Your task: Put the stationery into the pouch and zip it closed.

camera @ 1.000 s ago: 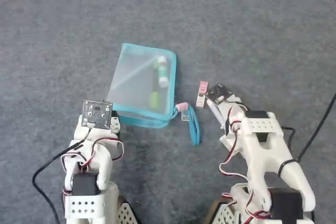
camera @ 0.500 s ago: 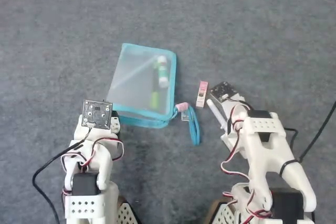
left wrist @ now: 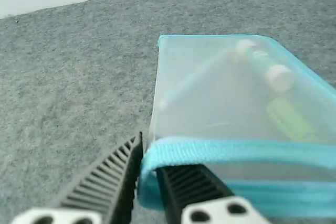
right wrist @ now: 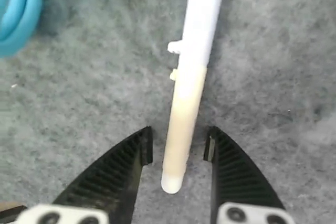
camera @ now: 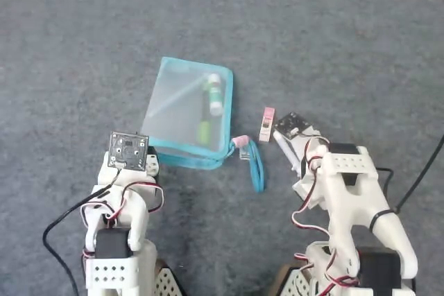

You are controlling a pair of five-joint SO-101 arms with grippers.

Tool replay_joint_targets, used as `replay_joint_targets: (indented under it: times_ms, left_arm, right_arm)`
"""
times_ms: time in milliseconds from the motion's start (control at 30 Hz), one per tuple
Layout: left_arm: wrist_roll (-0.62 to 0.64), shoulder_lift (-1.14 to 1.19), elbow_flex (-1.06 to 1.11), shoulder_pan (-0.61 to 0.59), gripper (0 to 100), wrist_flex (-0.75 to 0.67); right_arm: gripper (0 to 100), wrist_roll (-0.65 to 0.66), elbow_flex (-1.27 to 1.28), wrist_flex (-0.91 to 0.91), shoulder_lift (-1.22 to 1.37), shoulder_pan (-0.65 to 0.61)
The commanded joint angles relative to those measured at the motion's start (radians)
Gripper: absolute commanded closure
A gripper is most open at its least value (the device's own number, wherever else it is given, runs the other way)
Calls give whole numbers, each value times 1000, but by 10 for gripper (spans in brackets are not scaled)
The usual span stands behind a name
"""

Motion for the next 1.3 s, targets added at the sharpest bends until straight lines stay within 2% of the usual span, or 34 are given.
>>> replay_joint_targets:
  times_ms: [0,100,200,367,600,933,1000,1133,1267]
  left_arm:
    - [18,-9,-13,-2,988,-37]
    - [18,-9,-13,-2,988,-37]
    - [18,-9,-13,-2,988,-37]
    - [18,-9,-13,-2,988,-37]
    - [18,-9,-13,-8,988,-37]
    - [18,-9,-12,-9,988,-35]
    - [18,-9,-12,-9,988,-35]
    - [18,-9,-7,-8,988,-35]
    - [18,-9,-7,-5,988,-35]
  right_arm:
    - [773,14,28,35,12,30]
    - [794,14,28,30,13,31]
    - [875,-5,17,18,16,24]
    - [995,-181,-48,-38,22,4]
    - [991,-387,-276,59,24,-68]
    - [991,-470,-328,59,25,-70]
    - [961,-480,-327,59,25,-70]
    - [830,-482,-311,61,24,-70]
    - [809,-482,-295,59,24,-79]
